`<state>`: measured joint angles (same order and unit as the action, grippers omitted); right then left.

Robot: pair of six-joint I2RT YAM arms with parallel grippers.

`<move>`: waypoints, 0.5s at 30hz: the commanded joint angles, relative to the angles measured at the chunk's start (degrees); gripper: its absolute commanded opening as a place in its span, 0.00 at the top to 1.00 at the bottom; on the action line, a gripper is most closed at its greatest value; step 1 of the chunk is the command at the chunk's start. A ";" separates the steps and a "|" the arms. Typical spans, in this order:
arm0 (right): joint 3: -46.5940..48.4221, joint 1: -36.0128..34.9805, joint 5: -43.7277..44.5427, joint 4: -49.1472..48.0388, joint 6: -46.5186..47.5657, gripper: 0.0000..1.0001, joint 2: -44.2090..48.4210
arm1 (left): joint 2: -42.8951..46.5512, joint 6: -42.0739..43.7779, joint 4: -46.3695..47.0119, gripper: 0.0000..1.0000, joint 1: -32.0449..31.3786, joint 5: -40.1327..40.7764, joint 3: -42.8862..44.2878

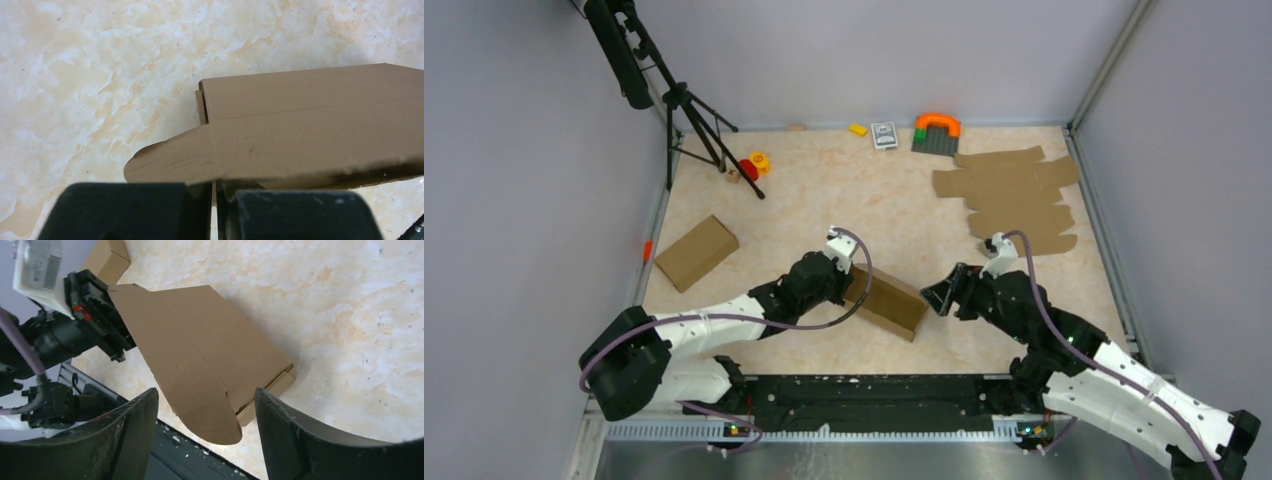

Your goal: Fold the paper box

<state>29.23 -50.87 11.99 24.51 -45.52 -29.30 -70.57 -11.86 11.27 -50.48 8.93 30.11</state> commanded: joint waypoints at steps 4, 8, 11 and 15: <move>14.14 -0.54 -0.95 5.52 9.99 0.23 -10.29 | 0.13 0.61 -0.92 1.00 -0.41 0.75 1.57; 17.93 -0.60 -1.61 5.36 12.43 0.32 -21.99 | 0.23 0.43 -1.25 1.00 -0.41 0.80 1.50; 16.51 -0.60 -0.21 2.62 11.77 0.40 -25.33 | 0.32 0.17 -1.16 1.00 -0.41 0.99 1.20; 14.01 -0.50 -4.87 -2.10 11.97 0.44 -27.75 | 0.41 0.04 -1.31 0.98 -0.41 0.03 1.10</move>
<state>44.23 -50.89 10.48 27.20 -35.03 -55.99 -70.57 -11.88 9.82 -50.68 9.08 30.11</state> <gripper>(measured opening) 0.571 0.003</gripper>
